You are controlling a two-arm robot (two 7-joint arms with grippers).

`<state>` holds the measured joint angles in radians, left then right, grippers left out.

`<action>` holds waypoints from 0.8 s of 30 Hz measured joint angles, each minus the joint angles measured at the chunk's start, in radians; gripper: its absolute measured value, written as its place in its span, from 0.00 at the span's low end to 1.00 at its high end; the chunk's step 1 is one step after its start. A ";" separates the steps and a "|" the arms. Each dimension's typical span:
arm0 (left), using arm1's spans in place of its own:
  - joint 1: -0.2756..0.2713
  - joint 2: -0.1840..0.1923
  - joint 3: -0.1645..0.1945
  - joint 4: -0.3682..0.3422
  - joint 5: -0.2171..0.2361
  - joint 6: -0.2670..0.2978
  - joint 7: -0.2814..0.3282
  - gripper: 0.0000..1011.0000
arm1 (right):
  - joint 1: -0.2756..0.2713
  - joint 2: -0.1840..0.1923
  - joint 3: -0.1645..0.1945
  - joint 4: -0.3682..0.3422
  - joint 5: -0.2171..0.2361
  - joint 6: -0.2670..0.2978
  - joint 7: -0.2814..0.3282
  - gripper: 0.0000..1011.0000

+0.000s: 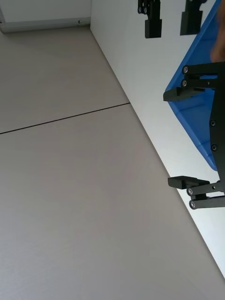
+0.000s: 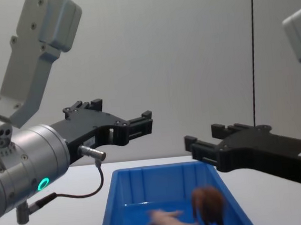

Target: Pick up the two dolls from the table and place them into the box.

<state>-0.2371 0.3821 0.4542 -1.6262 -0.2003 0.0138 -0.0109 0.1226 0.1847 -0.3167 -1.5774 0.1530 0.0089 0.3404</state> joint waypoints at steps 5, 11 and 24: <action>0.000 0.000 0.000 0.000 0.000 0.000 0.000 0.99 | 0.018 -0.015 -0.006 0.021 0.000 0.012 0.006 0.70; 0.000 0.000 0.000 0.000 0.000 0.000 0.000 0.99 | 0.024 -0.020 -0.007 0.030 0.000 0.023 -0.010 0.88; 0.000 0.000 0.000 0.000 0.000 0.000 0.000 0.99 | -0.018 0.005 0.015 -0.019 0.021 0.045 -0.136 0.99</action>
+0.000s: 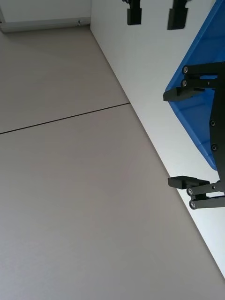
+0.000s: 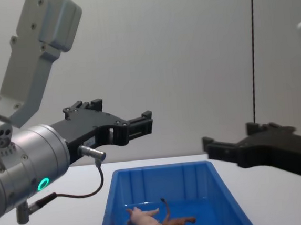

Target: Pick up the two dolls from the table and place them into the box.

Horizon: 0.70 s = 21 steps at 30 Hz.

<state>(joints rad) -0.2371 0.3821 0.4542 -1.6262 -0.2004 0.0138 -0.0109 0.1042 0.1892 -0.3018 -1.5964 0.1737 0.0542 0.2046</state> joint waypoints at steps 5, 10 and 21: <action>0.000 0.000 0.000 0.000 0.000 0.000 0.000 0.99 | -0.025 0.017 0.013 -0.026 0.013 0.005 -0.051 0.99; 0.000 0.000 0.000 0.000 0.000 0.000 0.000 0.99 | -0.051 0.037 0.028 -0.053 0.028 0.006 -0.096 0.99; 0.002 0.001 -0.002 -0.001 -0.002 0.006 0.000 0.99 | -0.087 0.064 0.049 -0.087 0.048 0.009 -0.157 0.99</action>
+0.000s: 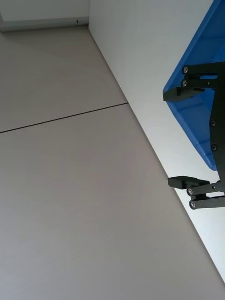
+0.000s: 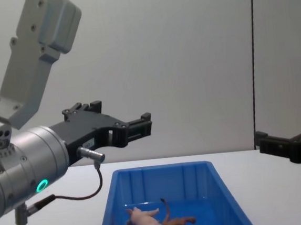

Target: Pick up the two dolls from the table and place them into the box.

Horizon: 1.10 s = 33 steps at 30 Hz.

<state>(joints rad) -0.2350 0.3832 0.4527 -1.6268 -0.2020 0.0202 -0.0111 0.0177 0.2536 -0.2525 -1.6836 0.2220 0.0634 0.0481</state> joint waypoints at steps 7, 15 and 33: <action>0.009 0.011 -0.008 -0.010 -0.023 0.042 0.003 0.99 | -0.010 0.008 0.006 -0.010 0.006 0.001 -0.017 0.99; 0.036 0.037 -0.025 -0.033 -0.075 0.123 0.026 0.99 | -0.016 0.013 0.009 -0.016 0.009 0.002 -0.027 0.99; 0.121 0.110 -0.071 -0.064 -0.207 0.256 0.108 0.99 | -0.022 0.017 0.013 -0.022 0.012 0.001 -0.037 0.99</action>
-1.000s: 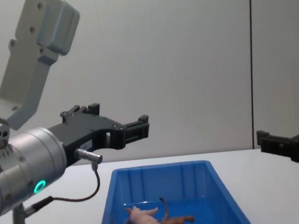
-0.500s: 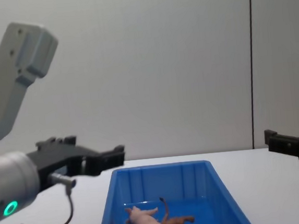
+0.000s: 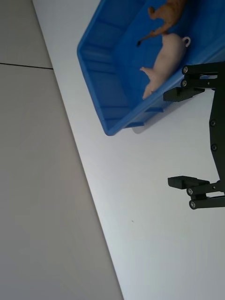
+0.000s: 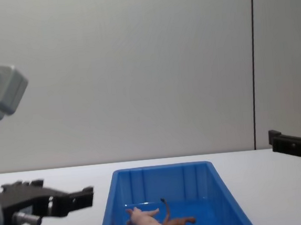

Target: Pick up the two dolls from the table and place them into the box.

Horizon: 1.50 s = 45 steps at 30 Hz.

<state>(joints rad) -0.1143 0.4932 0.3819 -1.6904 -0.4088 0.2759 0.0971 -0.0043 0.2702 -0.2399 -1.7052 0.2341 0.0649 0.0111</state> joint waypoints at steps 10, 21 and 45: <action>0.026 0.018 -0.013 0.020 -0.033 0.032 0.014 0.99 | -0.001 0.001 0.001 -0.001 0.001 0.000 -0.001 0.99; 0.026 0.015 -0.018 0.079 -0.041 0.043 -0.019 0.73 | -0.001 0.001 0.001 -0.001 0.001 0.000 -0.002 0.99; 0.002 0.001 -0.031 0.097 0.016 -0.051 -0.074 0.22 | -0.002 0.001 0.001 -0.001 0.000 0.000 -0.002 0.99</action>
<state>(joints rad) -0.1121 0.4946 0.3504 -1.5931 -0.3931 0.2251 0.0227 -0.0059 0.2715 -0.2392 -1.7065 0.2346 0.0648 0.0088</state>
